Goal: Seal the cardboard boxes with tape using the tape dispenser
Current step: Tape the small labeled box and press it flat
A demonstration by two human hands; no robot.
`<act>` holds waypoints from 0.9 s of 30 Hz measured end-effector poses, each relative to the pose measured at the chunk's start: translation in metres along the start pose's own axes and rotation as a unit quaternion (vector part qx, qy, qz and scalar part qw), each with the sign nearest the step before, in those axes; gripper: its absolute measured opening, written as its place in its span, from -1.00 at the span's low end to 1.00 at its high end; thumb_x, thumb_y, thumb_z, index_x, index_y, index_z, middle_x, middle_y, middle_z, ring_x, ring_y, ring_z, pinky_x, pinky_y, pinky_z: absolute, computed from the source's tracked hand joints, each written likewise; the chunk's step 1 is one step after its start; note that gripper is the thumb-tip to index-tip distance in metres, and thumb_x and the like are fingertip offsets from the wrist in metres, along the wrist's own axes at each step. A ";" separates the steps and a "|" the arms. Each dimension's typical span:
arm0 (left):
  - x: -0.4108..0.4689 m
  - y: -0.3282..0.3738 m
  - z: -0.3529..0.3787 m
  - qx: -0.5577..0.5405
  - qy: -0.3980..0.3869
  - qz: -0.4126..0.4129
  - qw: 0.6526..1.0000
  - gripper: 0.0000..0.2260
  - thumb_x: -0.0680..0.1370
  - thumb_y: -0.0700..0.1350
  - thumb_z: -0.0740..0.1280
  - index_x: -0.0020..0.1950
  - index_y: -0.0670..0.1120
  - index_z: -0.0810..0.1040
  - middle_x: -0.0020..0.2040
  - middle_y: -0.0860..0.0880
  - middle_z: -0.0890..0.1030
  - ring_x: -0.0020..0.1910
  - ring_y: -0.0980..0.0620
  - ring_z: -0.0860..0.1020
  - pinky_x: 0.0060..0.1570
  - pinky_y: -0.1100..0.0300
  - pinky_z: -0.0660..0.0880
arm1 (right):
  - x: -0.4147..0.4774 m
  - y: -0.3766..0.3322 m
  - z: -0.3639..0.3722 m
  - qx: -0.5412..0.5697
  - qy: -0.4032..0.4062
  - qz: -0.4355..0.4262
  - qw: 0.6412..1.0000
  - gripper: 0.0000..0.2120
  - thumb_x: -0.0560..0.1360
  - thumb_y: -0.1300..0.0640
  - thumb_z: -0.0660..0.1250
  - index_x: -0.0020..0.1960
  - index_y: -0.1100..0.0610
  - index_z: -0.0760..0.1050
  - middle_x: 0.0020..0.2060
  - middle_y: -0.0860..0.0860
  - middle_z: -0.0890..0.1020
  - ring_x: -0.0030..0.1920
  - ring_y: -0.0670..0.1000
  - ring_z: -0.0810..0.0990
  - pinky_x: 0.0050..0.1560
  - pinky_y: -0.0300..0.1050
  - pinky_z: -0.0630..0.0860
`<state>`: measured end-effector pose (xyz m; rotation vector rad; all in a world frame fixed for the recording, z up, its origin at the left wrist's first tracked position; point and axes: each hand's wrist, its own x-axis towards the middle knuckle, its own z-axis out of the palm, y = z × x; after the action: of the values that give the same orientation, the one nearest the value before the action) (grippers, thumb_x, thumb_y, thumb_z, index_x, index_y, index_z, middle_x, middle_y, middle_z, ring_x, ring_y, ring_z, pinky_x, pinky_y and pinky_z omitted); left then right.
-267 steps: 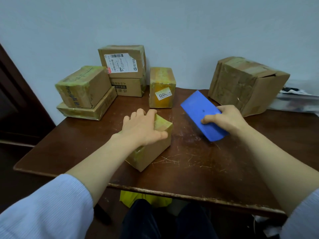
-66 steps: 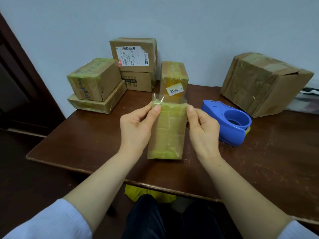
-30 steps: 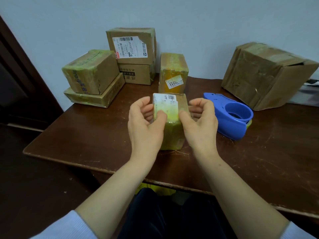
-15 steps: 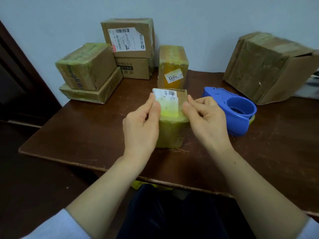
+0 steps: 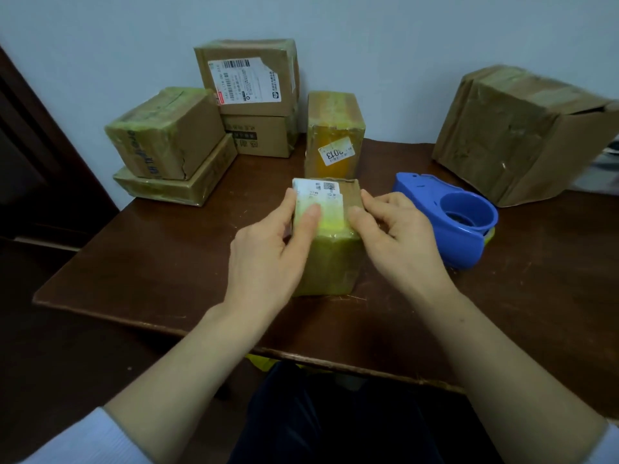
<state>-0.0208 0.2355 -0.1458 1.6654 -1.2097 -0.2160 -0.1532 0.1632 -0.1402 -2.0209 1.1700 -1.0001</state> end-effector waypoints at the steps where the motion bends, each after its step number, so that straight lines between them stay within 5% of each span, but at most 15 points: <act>1: -0.001 0.000 0.001 0.009 0.001 0.004 1.000 -0.48 0.51 0.18 0.18 0.41 -0.03 0.43 0.02 0.12 0.64 0.01 0.07 0.61 0.03 -0.01 0.55 | -0.003 -0.002 0.003 -0.001 0.004 -0.004 1.000 -0.68 0.52 -0.08 0.29 0.25 -0.06 0.49 -0.12 -0.05 0.44 -0.15 -0.17 0.44 -0.13 -0.37 0.40; 6: 0.001 -0.002 0.006 0.038 0.022 0.011 0.999 -0.57 0.56 0.06 0.19 0.39 -0.04 0.45 -0.29 -0.05 0.64 -0.35 0.00 0.49 -0.26 0.06 0.43 | 0.000 0.002 -0.003 0.006 -0.006 0.005 1.000 -0.68 0.55 0.01 0.27 0.27 0.08 0.53 -0.11 -0.02 0.45 -0.15 -0.19 0.44 -0.15 -0.44 0.36; 10: -0.001 0.002 0.004 0.044 0.006 -0.016 0.999 -0.62 0.63 0.07 0.17 0.43 0.00 0.40 -0.09 -0.06 0.68 -0.10 -0.09 0.60 -0.05 -0.05 0.50 | -0.002 0.002 -0.001 0.041 -0.034 0.025 0.998 -0.77 0.59 0.01 0.16 0.02 0.07 0.55 -0.15 -0.04 0.41 -0.16 -0.19 0.42 -0.15 -0.28 0.33; 12: -0.002 0.003 0.005 0.063 0.002 -0.007 0.998 -0.54 0.61 0.17 0.14 0.45 0.01 0.38 -0.16 -0.06 0.66 -0.07 -0.13 0.60 -0.03 -0.08 0.51 | -0.006 0.001 0.004 -0.001 -0.029 0.008 1.000 -0.77 0.55 -0.11 0.20 0.08 -0.03 0.53 -0.16 -0.09 0.38 -0.16 -0.19 0.42 -0.16 -0.31 0.34; 15: -0.001 0.000 0.006 0.059 0.014 0.006 0.998 -0.53 0.56 0.14 0.14 0.43 0.00 0.41 -0.21 -0.07 0.65 -0.13 -0.16 0.60 -0.09 -0.06 0.51 | -0.004 0.005 0.004 0.027 -0.007 0.001 1.000 -0.80 0.57 -0.05 0.24 0.10 -0.03 0.56 -0.17 -0.09 0.39 -0.18 -0.22 0.43 -0.17 -0.40 0.36; 19: 0.003 -0.003 0.005 0.055 -0.003 0.004 0.998 -0.63 0.64 0.07 0.13 0.43 0.02 0.41 0.11 -0.09 0.66 0.08 -0.08 0.59 0.08 0.02 0.50 | 0.002 0.009 -0.002 0.103 -0.037 0.032 0.993 -0.81 0.59 0.02 0.20 0.16 -0.07 0.50 -0.14 -0.08 0.40 -0.16 -0.29 0.42 -0.10 -0.40 0.35; 21: 0.005 -0.010 0.003 0.008 -0.044 -0.015 0.999 -0.61 0.63 0.11 0.15 0.45 0.08 0.36 0.35 0.06 0.51 0.25 0.16 0.48 0.21 0.20 0.40 | 0.000 0.016 -0.002 0.133 -0.074 0.068 0.986 -0.57 0.58 -0.11 0.15 0.43 -0.07 0.34 0.04 -0.13 0.47 0.06 -0.29 0.44 0.17 -0.31 0.35; 23: 0.004 -0.017 -0.001 -0.024 -0.099 -0.013 0.995 -0.45 0.53 0.24 0.20 0.50 0.14 0.27 0.46 0.16 0.33 0.23 0.46 0.35 0.20 0.37 0.32 | -0.007 0.024 0.003 0.209 -0.139 0.082 0.965 -0.40 0.49 -0.31 0.18 0.48 -0.23 0.14 0.33 -0.22 0.42 0.36 -0.16 0.35 0.41 -0.04 0.25; 25: 0.005 -0.016 -0.003 -0.033 -0.120 -0.005 0.992 -0.37 0.46 0.28 0.25 0.50 0.16 0.25 0.47 0.16 0.30 0.21 0.55 0.29 0.22 0.39 0.34 | -0.013 0.027 0.010 0.290 -0.166 0.082 0.939 -0.31 0.43 -0.27 0.31 0.48 -0.25 0.13 0.32 -0.27 0.45 0.34 -0.17 0.41 0.37 -0.05 0.34; 27: 0.008 -0.011 -0.005 -0.038 -0.088 -0.018 0.995 -0.39 0.48 0.25 0.31 0.49 0.14 0.27 0.33 0.17 0.46 0.19 0.35 0.43 0.27 0.22 0.43 | -0.010 0.018 0.008 0.292 -0.123 0.080 0.945 -0.39 0.44 -0.15 0.34 0.45 -0.12 0.29 0.18 -0.24 0.56 0.19 -0.19 0.54 0.20 -0.17 0.48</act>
<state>-0.0071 0.2318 -0.1490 1.6295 -1.2862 -0.4324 -0.1575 0.1658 -0.1616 -1.4998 0.7704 -0.8552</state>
